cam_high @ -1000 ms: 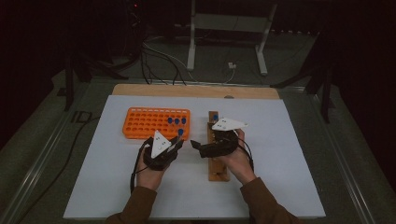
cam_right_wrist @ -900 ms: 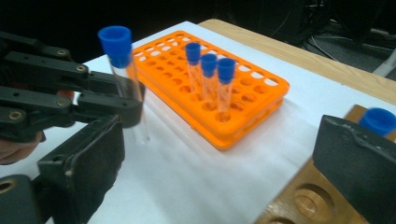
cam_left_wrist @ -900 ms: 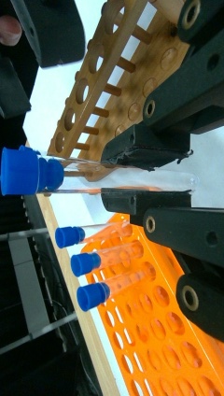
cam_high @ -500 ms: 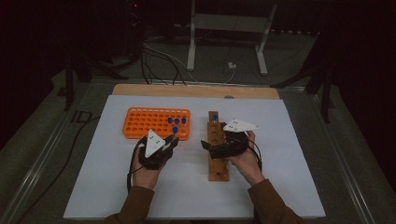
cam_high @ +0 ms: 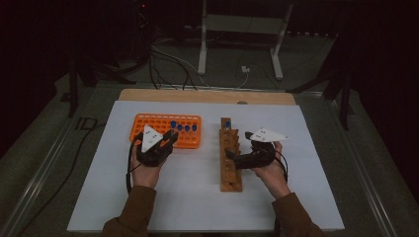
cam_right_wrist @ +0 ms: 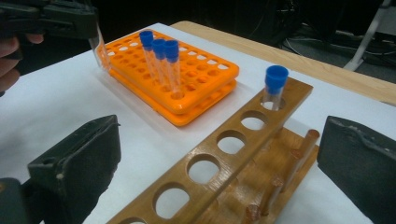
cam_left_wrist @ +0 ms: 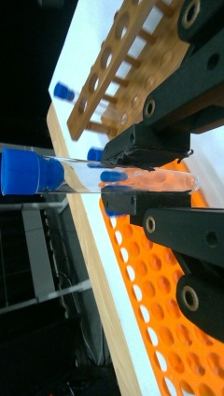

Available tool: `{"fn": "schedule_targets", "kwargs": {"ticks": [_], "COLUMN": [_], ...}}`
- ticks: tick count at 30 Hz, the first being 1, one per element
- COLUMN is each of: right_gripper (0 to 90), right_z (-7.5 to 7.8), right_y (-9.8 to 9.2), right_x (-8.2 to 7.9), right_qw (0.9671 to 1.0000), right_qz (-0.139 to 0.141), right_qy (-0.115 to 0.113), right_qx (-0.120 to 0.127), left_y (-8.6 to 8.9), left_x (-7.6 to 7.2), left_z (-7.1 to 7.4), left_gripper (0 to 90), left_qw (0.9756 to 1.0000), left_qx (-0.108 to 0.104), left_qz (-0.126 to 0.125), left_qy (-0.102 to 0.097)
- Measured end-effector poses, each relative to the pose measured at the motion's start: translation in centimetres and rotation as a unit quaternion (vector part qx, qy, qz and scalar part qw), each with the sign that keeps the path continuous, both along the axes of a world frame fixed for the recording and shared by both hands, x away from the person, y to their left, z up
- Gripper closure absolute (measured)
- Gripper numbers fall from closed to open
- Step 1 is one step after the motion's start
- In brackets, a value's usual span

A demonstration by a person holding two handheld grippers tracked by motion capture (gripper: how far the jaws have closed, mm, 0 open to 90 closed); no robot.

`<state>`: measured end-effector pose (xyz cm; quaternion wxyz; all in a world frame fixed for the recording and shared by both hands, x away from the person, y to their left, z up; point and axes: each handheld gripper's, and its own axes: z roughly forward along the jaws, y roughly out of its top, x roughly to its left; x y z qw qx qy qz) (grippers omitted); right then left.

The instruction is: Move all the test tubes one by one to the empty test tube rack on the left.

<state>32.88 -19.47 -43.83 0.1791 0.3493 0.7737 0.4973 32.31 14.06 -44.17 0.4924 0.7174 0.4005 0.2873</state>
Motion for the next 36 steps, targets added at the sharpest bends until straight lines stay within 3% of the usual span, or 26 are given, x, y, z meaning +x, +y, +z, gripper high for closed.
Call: {"fn": "schedule_targets", "kwargs": {"ticks": [10,20,26,30,32,36], "right_gripper": [0.3,0.3,0.4,0.4,0.4,0.4], "right_z": [-0.1,-0.2,-0.3,-0.3,-0.4,-0.5], "right_y": [-0.4,-0.4,-0.3,-0.3,-0.2,0.0], "right_x": [-0.1,-0.2,-0.2,-0.3,-0.2,-0.2], "right_qw": [1.0,0.9999,1.0,1.0,1.0,1.0], "right_qz": [0.0,0.003,0.004,0.004,0.003,0.005], "right_qy": [-0.001,-0.002,-0.001,-0.001,0.0,0.001], "right_qx": [0.006,0.01,0.009,0.009,0.009,0.007], "left_y": [0.0,-0.4,-0.7,-0.4,-0.6,-0.8], "left_x": [2.5,4.4,4.8,4.8,4.9,5.0], "left_z": [-1.8,-3.5,-4.8,-5.0,-5.0,-5.2], "left_gripper": [76.9,76.9,77.4,78.0,78.2,78.3], "left_qw": [0.9994,0.9978,0.9949,0.9935,0.9919,0.991], "left_qx": [0.013,0.002,0.045,0.044,0.061,0.065], "left_qz": [0.03,0.054,0.05,0.043,0.039,0.044], "left_qy": [0.01,0.039,0.076,0.095,0.105,0.108]}}
